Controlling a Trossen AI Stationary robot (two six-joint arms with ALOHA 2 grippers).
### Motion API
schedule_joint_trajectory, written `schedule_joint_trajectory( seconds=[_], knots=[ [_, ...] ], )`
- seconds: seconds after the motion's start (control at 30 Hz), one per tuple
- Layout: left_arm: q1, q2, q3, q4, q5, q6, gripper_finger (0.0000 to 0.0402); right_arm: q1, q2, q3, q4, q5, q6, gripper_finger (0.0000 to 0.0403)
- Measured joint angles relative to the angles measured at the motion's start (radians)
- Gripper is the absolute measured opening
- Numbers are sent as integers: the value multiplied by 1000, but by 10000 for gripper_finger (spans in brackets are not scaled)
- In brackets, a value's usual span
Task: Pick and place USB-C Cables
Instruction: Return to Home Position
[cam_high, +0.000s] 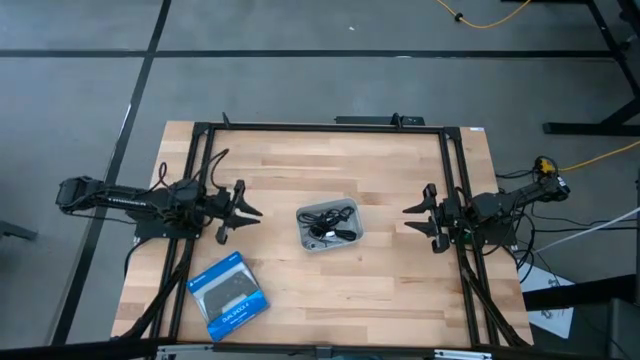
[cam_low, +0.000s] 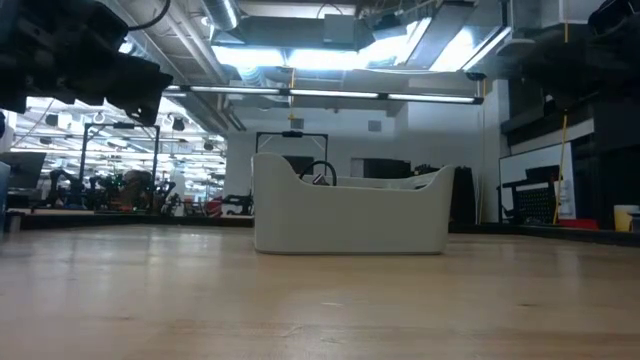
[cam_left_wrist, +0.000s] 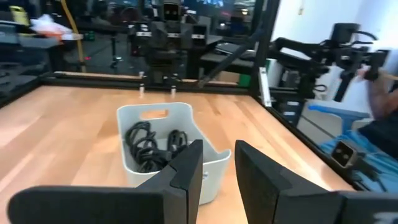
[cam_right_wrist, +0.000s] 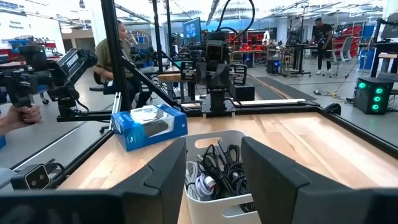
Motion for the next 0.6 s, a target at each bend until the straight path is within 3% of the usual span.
schedule_joint_trajectory(
  seconds=[0.13, 0.6],
  knots=[
    [-27, 0, 0, -37, -57, -40, 86, 0, 0, 0, 0, 0, 0, 159],
    [-31, 1, 0, -60, -56, -79, 86, 0, 0, 0, -2, 0, 0, 159]
  ],
)
